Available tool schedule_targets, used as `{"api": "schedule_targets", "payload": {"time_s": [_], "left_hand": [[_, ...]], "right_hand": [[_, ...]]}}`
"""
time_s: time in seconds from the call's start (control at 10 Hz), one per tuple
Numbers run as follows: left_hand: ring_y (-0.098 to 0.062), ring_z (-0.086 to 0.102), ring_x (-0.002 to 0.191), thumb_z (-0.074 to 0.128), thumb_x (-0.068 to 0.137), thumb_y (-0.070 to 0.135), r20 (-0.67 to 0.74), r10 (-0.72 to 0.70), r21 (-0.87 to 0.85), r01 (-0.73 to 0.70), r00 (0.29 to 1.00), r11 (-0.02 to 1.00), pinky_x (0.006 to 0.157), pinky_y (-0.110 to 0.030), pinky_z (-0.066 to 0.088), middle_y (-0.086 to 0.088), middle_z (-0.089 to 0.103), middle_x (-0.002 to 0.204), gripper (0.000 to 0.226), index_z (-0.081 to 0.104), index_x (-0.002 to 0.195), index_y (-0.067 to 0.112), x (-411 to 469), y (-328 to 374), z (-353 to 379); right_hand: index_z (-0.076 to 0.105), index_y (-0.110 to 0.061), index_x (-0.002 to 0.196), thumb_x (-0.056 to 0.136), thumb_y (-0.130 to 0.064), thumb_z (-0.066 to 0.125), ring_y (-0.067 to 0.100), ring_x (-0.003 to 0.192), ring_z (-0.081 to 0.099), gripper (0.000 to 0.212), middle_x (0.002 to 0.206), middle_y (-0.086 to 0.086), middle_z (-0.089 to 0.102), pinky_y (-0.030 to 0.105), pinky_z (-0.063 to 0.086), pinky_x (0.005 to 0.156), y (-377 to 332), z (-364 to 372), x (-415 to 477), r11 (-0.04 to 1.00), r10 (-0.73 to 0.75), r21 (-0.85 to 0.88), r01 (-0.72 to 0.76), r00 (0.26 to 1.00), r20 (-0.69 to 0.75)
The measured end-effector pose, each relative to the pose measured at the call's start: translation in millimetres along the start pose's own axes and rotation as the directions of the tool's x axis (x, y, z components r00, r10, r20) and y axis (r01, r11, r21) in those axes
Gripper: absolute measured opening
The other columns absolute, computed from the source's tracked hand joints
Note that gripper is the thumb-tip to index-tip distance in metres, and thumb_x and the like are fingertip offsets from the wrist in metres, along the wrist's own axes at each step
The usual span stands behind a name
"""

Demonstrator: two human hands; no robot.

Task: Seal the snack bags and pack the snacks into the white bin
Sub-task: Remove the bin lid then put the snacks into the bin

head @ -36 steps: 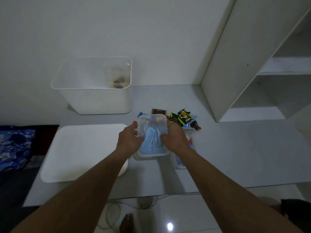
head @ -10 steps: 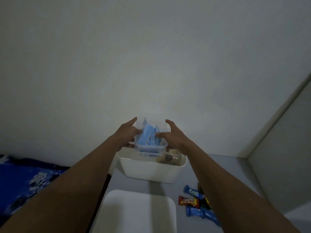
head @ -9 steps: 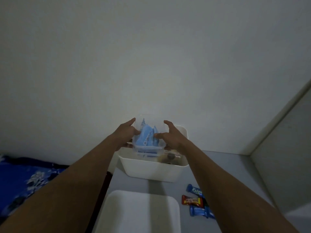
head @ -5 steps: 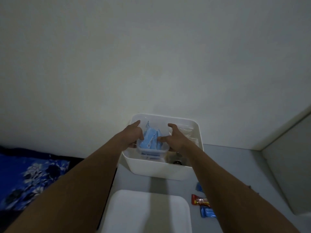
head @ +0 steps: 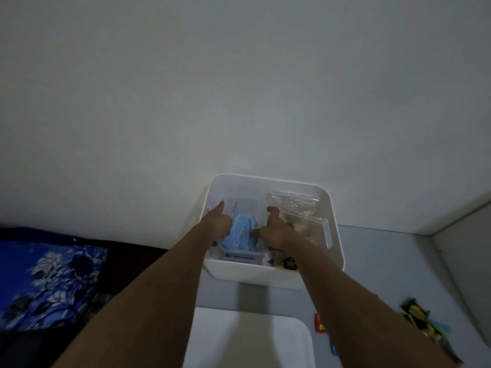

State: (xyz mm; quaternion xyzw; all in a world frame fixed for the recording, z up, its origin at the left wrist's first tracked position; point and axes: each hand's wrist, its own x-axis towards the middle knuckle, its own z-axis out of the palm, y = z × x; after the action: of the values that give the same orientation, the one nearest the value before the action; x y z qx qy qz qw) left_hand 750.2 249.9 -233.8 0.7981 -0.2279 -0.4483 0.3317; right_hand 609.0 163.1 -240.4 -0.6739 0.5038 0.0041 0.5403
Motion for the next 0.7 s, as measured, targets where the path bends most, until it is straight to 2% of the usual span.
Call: {"api": "schedule_targets", "payload": {"time_s": [0.1,0.2,0.3,0.4,0.5,0.6,0.7], "left_hand": [[-0.024,0.051,0.114,0.045,0.096,0.0,-0.043,-0.003,-0.022,0.002,0.999,1.0,0.071,-0.033,0.048,-0.012,0.05,0.14,0.065,0.023,0.155,0.017,15.6,-8.8,6.0],[-0.029,0.05,0.126,0.04,0.098,-0.001,-0.049,0.017,0.057,-0.014,0.999,0.998,0.094,-0.033,0.042,-0.015,0.055,0.13,0.063,0.017,0.155,0.014,27.2,-13.1,12.7],[-0.038,0.048,0.13,0.039,0.095,-0.002,-0.08,0.036,-0.021,-0.038,0.996,0.999,0.105,-0.04,0.045,-0.018,0.042,0.148,0.067,0.02,0.154,0.025,34.5,-18.5,19.1],[-0.042,0.053,0.122,0.044,0.092,-0.003,-0.111,0.042,0.02,-0.04,0.993,0.999,0.103,-0.044,0.047,-0.02,0.049,0.141,0.076,0.017,0.155,0.029,40.7,-21.9,22.4],[-0.037,0.047,0.131,0.046,0.094,0.002,-0.122,0.042,0.066,-0.034,0.992,0.997,0.107,-0.04,0.043,-0.017,0.041,0.149,0.069,0.018,0.155,0.018,30.5,-13.6,22.8],[-0.035,0.047,0.131,0.052,0.094,0.012,-0.167,0.075,0.219,-0.037,0.983,0.975,0.108,-0.038,0.04,-0.016,0.041,0.15,0.064,0.026,0.152,0.01,15.5,-0.1,21.4],[-0.033,0.051,0.127,0.053,0.092,0.021,-0.216,0.188,0.35,-0.104,0.958,0.931,0.104,-0.035,0.04,-0.015,0.051,0.143,0.052,0.042,0.142,0.009,-3.1,16.6,18.9]], "right_hand": [[-0.002,-0.016,0.155,0.093,-0.013,0.066,0.033,0.126,0.05,0.092,0.146,0.018,0.042,0.039,0.049,0.099,2.8,4.6,7.1,1.0,0.016,-0.02,-0.016,1.0,0.003],[-0.003,-0.018,0.155,0.093,-0.013,0.065,0.034,0.126,0.05,0.092,0.147,0.019,0.041,0.043,0.048,0.103,8.3,10.6,17.1,0.999,0.027,-0.021,-0.027,1.0,0.004],[-0.004,-0.02,0.155,0.093,-0.013,0.066,0.035,0.125,0.051,0.094,0.146,0.02,0.042,0.046,0.047,0.104,11.0,15.0,20.2,0.999,0.033,-0.031,-0.033,0.999,0.016],[-0.004,-0.017,0.156,0.094,-0.011,0.063,0.034,0.126,0.05,0.092,0.145,0.018,0.043,0.041,0.045,0.104,8.7,15.6,18.5,0.999,0.024,-0.036,-0.024,1.0,0.018],[0.003,-0.013,0.157,0.094,-0.012,0.059,0.031,0.127,0.049,0.084,0.147,0.017,0.043,0.035,0.043,0.101,-0.6,9.3,11.1,0.996,-0.004,-0.092,0.004,1.0,0.0],[0.022,-0.011,0.152,0.094,-0.019,0.06,0.029,0.127,0.051,0.069,0.143,0.011,0.048,0.03,0.043,0.095,-11.0,-1.2,-2.9,0.983,-0.045,-0.179,0.044,0.999,0.001],[0.041,-0.014,0.143,0.094,-0.024,0.06,0.028,0.127,0.053,0.054,0.14,0.008,0.054,0.031,0.044,0.099,-20.6,-15.9,-24.3,0.956,-0.129,-0.268,0.118,0.991,-0.026]]}}
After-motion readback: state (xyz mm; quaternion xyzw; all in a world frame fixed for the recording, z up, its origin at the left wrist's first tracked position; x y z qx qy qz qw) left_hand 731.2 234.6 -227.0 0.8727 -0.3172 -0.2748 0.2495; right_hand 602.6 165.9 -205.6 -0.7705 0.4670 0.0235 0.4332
